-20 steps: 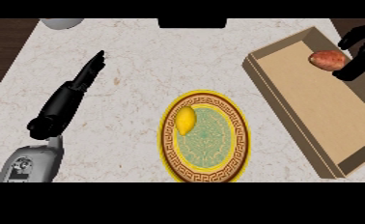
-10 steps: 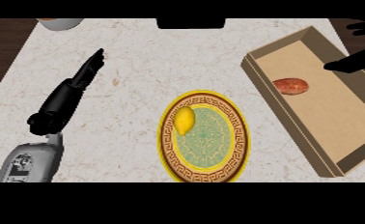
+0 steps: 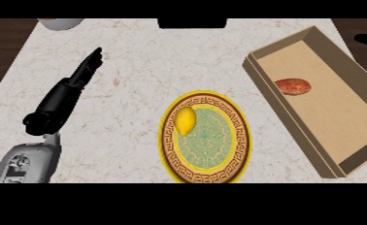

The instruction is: Pick the sweet potato from the plate and place it in the cardboard box

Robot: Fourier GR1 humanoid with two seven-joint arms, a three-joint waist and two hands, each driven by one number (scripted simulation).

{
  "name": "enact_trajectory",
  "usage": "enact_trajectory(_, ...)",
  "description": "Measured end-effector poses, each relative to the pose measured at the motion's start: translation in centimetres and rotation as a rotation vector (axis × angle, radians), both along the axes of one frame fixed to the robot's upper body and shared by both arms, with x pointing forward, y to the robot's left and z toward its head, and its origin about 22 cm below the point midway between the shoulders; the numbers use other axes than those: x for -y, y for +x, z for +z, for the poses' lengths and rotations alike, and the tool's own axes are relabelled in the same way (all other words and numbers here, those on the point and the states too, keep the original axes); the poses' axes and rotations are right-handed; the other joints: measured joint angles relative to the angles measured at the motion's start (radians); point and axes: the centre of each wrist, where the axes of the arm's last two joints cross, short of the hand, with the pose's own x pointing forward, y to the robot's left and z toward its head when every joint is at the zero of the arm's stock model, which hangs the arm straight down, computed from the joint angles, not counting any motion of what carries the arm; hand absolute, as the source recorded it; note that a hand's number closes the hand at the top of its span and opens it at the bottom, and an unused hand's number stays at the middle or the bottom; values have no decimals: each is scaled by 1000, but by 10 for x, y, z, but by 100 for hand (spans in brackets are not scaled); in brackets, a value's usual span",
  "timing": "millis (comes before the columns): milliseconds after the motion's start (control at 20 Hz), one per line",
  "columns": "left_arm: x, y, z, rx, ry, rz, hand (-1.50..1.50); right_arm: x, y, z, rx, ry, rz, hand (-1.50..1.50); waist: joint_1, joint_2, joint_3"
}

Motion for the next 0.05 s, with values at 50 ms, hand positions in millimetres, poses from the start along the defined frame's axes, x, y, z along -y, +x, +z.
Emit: enact_trajectory(50, 0, 1, 1, -2, 1, -2, 0, 10, -5, -1, 17, 20, -18, -150, 1, 1, 0)
